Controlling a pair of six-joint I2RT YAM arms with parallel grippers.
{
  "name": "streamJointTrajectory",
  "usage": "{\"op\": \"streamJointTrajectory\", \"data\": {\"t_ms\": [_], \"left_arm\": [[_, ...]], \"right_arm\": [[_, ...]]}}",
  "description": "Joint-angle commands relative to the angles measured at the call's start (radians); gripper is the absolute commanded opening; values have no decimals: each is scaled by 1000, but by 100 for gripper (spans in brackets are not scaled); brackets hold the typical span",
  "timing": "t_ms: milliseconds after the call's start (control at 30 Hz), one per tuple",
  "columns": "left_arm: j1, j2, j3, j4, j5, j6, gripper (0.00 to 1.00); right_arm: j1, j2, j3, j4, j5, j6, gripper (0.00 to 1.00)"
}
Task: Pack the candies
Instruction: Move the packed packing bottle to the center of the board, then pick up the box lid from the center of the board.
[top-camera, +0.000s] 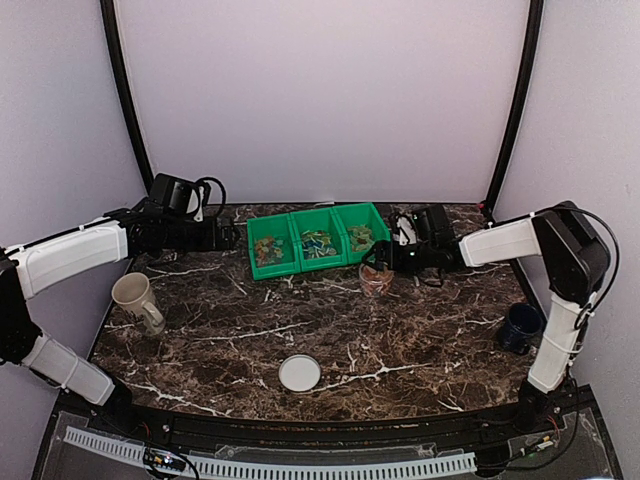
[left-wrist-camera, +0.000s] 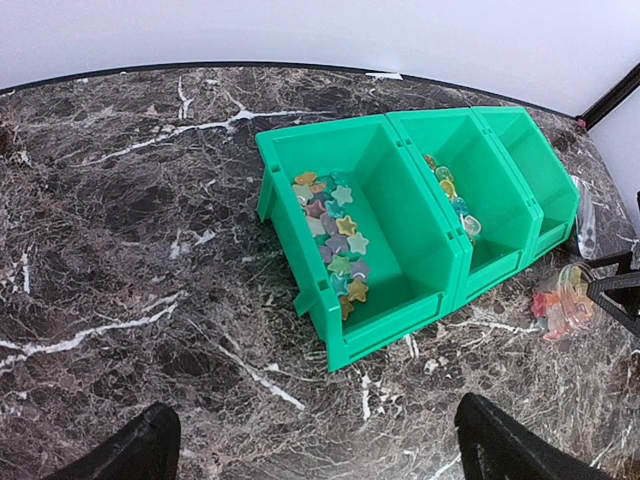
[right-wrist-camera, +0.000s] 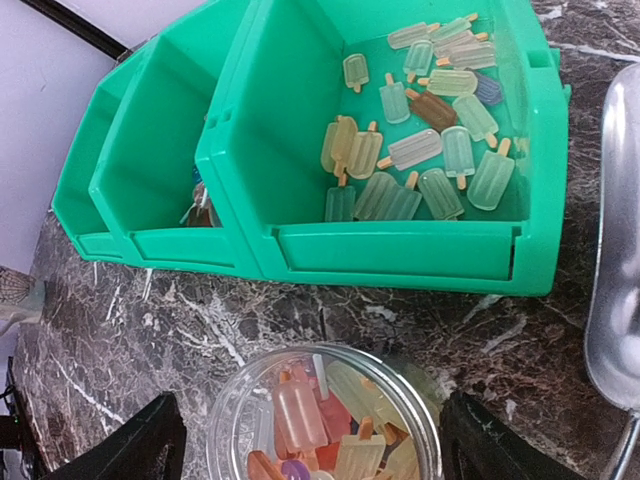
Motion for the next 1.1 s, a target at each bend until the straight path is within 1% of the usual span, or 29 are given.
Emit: {"op": "streamJointTrajectory", "data": {"t_ms": [0,200,333,533,600,667,833,933,1067], "left_arm": [[11,1,-15,18,16,-7,99],[16,2,-15,19,21,-11,99],[18,1,-16,18,17,-9,99],[19,-6,-16,19,17,-4,99],[20,-8,-21,24,34,7,99],[20,-12,-22,32,70,32,99],[20,-57,-73,130,285,133,99],[19,-74,-105,190,376,165,99],[-11,-41,-82,163,439,232,99]], "right_arm": [[12,31,24,62,-103,15,87],[75,70,45,62,-152,19,86],[122,87,76,39,-151,28,86],[191,70,95,-8,-144,23,86],[200,61,128,-36,-135,6,87],[201,43,139,-63,-114,-22,88],[200,-31,164,-177,4,-148,91],[194,-87,155,-231,76,-212,94],[172,-188,93,-237,152,-254,97]]}}
